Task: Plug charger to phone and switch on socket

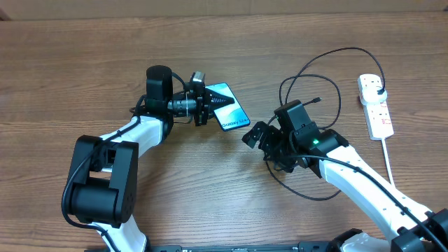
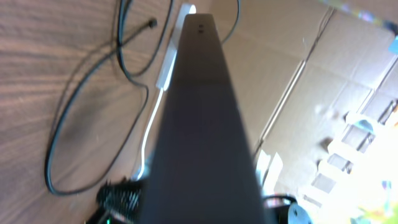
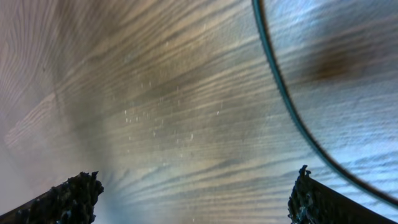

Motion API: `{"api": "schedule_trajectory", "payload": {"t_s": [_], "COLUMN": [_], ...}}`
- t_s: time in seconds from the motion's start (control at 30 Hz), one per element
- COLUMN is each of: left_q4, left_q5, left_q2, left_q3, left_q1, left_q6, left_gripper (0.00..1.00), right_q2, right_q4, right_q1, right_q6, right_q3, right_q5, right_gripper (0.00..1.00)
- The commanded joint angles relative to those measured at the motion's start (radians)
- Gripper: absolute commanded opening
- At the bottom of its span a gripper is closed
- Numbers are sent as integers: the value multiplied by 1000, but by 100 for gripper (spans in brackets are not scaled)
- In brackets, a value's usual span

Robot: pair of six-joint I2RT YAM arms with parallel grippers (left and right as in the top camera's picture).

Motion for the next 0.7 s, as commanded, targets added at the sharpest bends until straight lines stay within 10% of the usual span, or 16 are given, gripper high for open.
{"api": "schedule_trajectory", "payload": {"t_s": [0.0, 0.67], "left_q4": [8, 7], "left_q5": [133, 121], "left_q2": [2, 2], "left_q3": [25, 25], "left_q1": [1, -24], "left_q6": [4, 4], "left_gripper": [4, 4], "right_q2": [4, 4], "right_q4": [21, -35], "right_q1": [0, -54], "right_q6": [-8, -9], "right_q3": [26, 26], "right_q5": [95, 209], "right_gripper": [100, 100]}}
